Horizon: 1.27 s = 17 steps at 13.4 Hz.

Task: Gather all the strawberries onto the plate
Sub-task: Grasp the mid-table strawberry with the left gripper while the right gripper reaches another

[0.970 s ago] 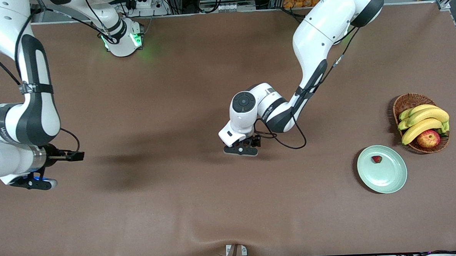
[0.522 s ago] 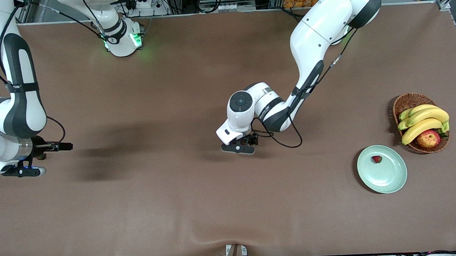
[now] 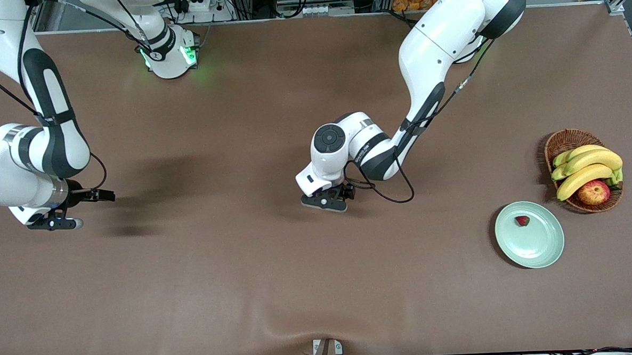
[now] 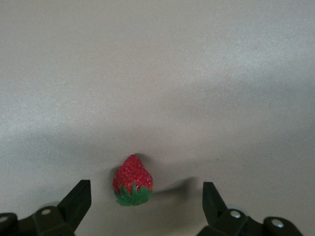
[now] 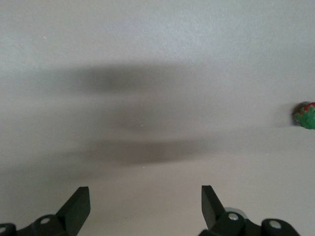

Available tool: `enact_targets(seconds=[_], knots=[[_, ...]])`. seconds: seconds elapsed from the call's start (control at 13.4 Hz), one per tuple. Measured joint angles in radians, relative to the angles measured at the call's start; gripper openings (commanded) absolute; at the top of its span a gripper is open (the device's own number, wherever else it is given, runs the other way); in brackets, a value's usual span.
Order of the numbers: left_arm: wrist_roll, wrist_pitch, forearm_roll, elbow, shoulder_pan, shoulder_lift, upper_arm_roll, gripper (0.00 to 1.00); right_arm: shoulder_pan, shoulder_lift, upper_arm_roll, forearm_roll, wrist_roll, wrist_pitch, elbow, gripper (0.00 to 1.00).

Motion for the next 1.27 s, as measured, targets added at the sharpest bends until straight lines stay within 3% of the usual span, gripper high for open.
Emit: enact_targets(seconds=[0.07,0.22,0.75,0.82,1.12,1.27], knots=[[0.002,-0.004,0.000,0.000,0.000,0.000,0.001,1.00,-0.004,-0.002,0.000,0.000,-0.004,0.005,-0.009,1.00],[0.003,-0.020,0.000,0.000,0.000,0.001,0.002,0.82,-0.012,-0.009,0.000,0.000,-0.008,0.006,-0.017,1.00],[0.003,-0.027,-0.003,0.000,0.000,0.001,0.004,0.67,-0.038,-0.017,0.000,-0.002,-0.073,0.060,-0.043,1.00],[0.003,-0.027,-0.003,0.000,0.000,0.001,0.004,0.60,-0.054,-0.016,0.000,-0.004,-0.118,0.092,-0.055,1.00],[0.001,-0.027,-0.004,0.000,0.000,0.001,0.004,0.04,-0.164,0.003,0.000,-0.006,-0.376,0.199,-0.042,1.00],[0.001,-0.027,-0.004,0.001,0.001,0.001,0.003,0.00,-0.206,0.042,0.000,-0.006,-0.482,0.201,0.014,1.00]])
